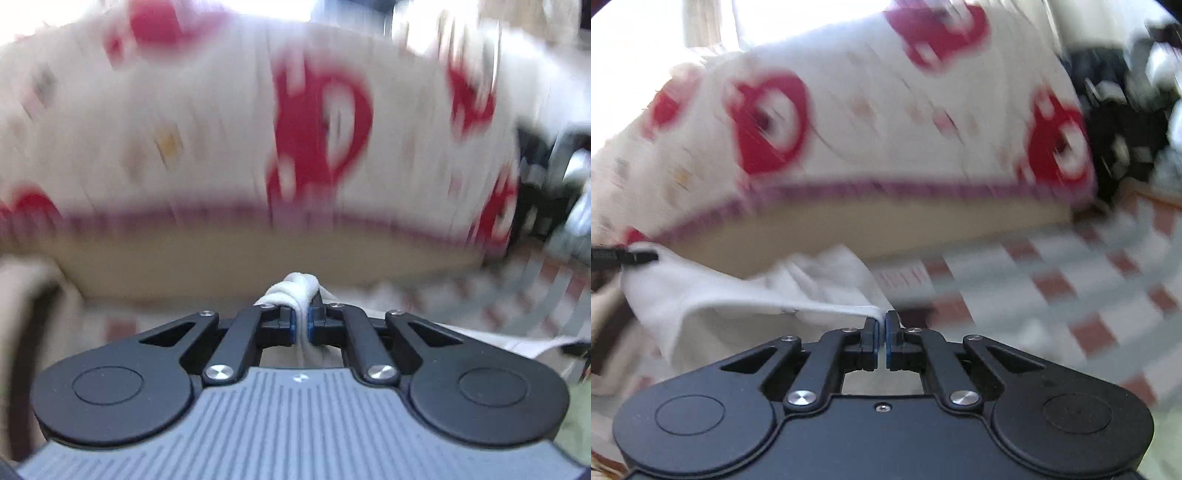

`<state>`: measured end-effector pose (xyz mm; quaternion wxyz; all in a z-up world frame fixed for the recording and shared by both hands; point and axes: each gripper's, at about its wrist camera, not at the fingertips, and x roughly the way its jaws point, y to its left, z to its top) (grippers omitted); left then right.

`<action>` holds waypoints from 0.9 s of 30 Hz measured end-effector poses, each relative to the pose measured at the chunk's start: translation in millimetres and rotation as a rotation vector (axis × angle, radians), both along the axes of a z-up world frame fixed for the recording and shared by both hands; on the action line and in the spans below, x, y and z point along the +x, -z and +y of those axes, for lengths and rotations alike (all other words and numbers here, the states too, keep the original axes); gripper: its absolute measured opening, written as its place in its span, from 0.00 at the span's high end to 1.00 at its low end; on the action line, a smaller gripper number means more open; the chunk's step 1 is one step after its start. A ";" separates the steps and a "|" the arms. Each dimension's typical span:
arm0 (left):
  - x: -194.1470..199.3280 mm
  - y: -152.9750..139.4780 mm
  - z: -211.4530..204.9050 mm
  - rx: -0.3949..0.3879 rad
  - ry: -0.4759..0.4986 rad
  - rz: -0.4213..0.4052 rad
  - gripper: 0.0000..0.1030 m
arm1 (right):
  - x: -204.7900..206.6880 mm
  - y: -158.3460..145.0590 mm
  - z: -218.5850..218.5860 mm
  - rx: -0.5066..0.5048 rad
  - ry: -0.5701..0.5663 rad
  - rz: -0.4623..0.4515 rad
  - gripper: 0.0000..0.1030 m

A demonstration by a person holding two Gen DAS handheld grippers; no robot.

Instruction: Fold clothes

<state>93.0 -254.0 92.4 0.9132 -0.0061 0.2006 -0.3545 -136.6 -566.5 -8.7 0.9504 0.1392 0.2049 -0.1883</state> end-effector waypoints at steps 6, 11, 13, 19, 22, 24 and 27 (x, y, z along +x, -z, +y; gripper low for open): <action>-64.8 69.9 60.2 0.182 -0.115 0.268 0.95 | -18.1 -18.1 66.5 0.146 -0.069 0.048 0.97; -72.5 163.0 57.5 0.461 -0.160 0.484 0.95 | -16.1 74.8 72.1 0.330 -0.082 0.227 0.97; -76.7 162.6 48.5 0.497 -0.136 0.438 0.95 | -19.4 98.0 77.6 0.310 -0.061 0.282 0.97; -81.2 139.3 25.4 0.522 -0.098 0.395 0.95 | -36.0 97.7 70.6 0.284 -0.055 0.210 0.97; -80.7 135.8 24.4 0.496 -0.103 0.421 0.94 | -44.0 80.0 64.0 0.252 -0.049 0.138 0.97; -80.8 135.8 23.6 0.508 -0.112 0.428 0.94 | -49.1 69.6 62.8 0.199 -0.030 0.111 0.97; -82.7 140.4 22.9 0.528 -0.120 0.458 0.94 | -49.9 62.6 56.7 0.146 -0.006 0.105 0.97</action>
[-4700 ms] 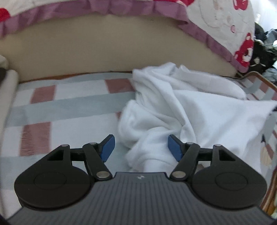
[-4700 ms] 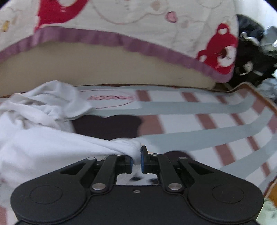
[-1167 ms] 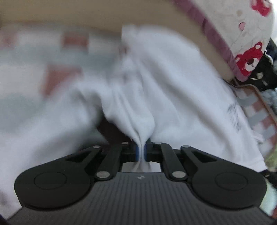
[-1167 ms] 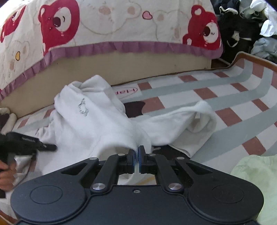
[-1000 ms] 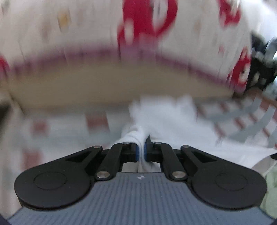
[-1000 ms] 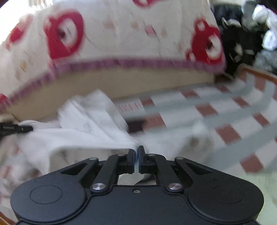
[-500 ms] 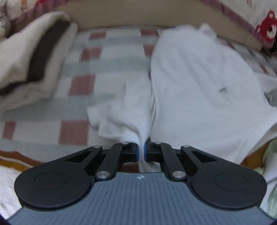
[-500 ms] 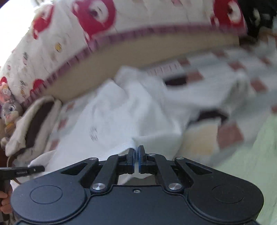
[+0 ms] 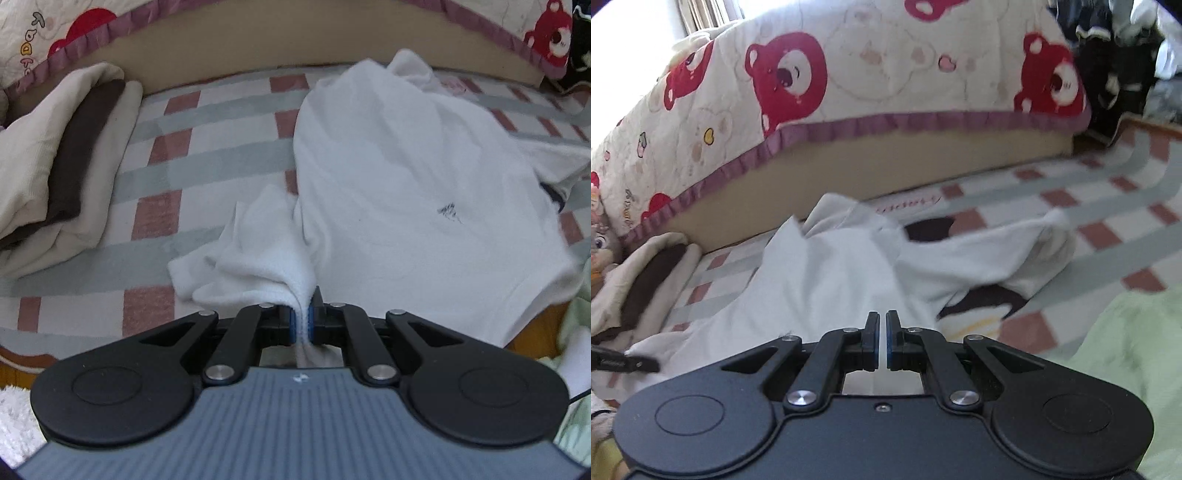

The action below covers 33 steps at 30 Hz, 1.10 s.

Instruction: Fold clothes

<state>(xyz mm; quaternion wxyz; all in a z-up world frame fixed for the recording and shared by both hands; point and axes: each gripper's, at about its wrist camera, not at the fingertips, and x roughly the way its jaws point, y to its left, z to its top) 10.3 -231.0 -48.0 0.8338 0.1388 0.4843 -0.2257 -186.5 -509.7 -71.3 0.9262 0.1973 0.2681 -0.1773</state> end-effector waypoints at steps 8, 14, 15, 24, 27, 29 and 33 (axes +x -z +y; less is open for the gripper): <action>-3.7 2.6 -2.3 0.009 -0.020 0.055 0.94 | 7.1 11.7 -12.6 0.104 -0.023 -0.009 0.88; -5.6 3.6 -7.1 0.036 -0.011 0.063 0.91 | 5.1 37.6 -22.2 0.176 -0.004 0.019 0.88; -5.4 3.7 -7.8 0.039 -0.011 0.063 0.91 | 5.0 40.3 -25.7 0.190 0.005 0.021 0.88; -19.6 -17.2 5.3 -0.041 -0.104 0.005 0.81 | -4.2 56.6 -55.0 0.240 0.082 0.100 0.60; -25.2 -35.9 5.6 -0.122 -0.010 -0.032 0.78 | -9.9 57.1 -71.1 0.281 0.099 0.084 0.56; -27.9 -46.6 5.0 -0.182 0.052 -0.047 0.71 | -11.0 58.0 -80.0 0.304 0.107 0.079 0.52; -20.4 -44.0 -13.2 -0.279 0.148 0.004 0.54 | 0.6 61.8 -90.9 0.353 0.089 0.085 0.49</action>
